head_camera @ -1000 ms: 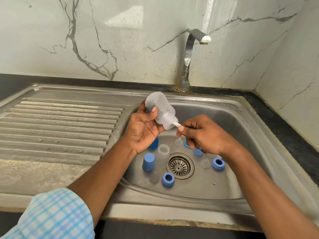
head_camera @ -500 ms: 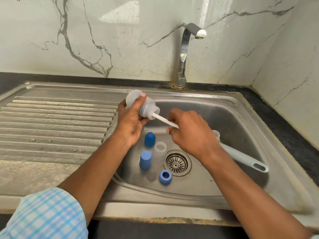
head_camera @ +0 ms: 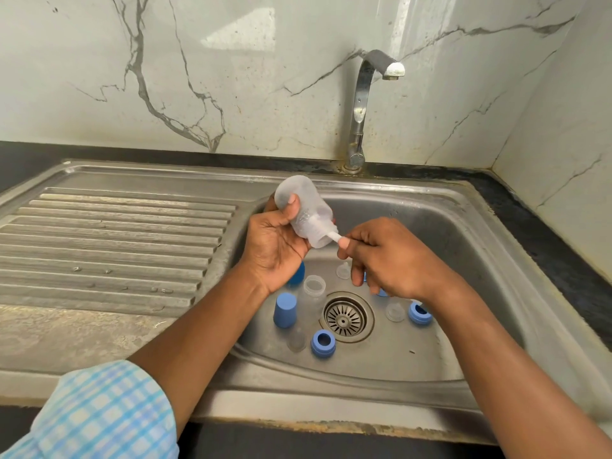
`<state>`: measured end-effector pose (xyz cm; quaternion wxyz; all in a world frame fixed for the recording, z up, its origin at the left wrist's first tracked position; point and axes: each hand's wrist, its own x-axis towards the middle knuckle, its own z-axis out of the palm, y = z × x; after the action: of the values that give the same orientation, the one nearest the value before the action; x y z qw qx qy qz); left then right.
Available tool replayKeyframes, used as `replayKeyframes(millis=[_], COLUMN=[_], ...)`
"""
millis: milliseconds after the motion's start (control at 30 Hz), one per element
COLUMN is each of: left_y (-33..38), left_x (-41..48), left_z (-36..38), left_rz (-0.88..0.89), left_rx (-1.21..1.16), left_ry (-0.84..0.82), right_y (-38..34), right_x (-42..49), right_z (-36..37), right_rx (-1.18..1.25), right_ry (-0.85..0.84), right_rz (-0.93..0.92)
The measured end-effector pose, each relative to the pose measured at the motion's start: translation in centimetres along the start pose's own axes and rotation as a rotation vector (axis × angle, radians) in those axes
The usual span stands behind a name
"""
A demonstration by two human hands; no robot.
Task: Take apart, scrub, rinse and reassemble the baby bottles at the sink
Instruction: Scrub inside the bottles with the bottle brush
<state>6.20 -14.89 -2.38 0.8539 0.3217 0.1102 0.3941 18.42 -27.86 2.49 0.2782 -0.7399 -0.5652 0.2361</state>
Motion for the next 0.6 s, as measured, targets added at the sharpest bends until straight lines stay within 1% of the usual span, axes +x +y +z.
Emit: replayKeyframes(millis=[67,133,233,333,400,467,600], left_y=[0.0,-0.2,-1.2,-1.3,-0.6,0.5,1.9], left_x=[0.2,0.3,0.6,0.9,1.2,1.5,1.4], left_z=[-0.3,-0.5,-0.5,-0.4,-0.7,-1.1,-1.6], left_rz=[-0.010,-0.018,-0.027,-0.013,0.006,0.061,0.096], left_rx=[-0.004,0.059,0.224,0.288,0.264,0.224,0.149], left_ry=[0.017,0.061,0.204,0.271,0.319,0.352,0.287], right_y=[0.6,1.4,0.7,-0.5,-0.6,0.0,0.4], right_x=[0.2,0.7,0.7,0.5,0.5,0.8,1.0], right_z=[0.4,0.9,1.5,2.2,2.4,2.2,1.3], right_rx=[-0.120,-0.253,-0.397,-0.496,-0.508,-0.455,-0.272], right_ry=[0.028,0.130,0.287,0.291,0.310,0.321,0.203], right_rz=[0.007,0.009,-0.030,-0.083,-0.088,-0.082,-0.088])
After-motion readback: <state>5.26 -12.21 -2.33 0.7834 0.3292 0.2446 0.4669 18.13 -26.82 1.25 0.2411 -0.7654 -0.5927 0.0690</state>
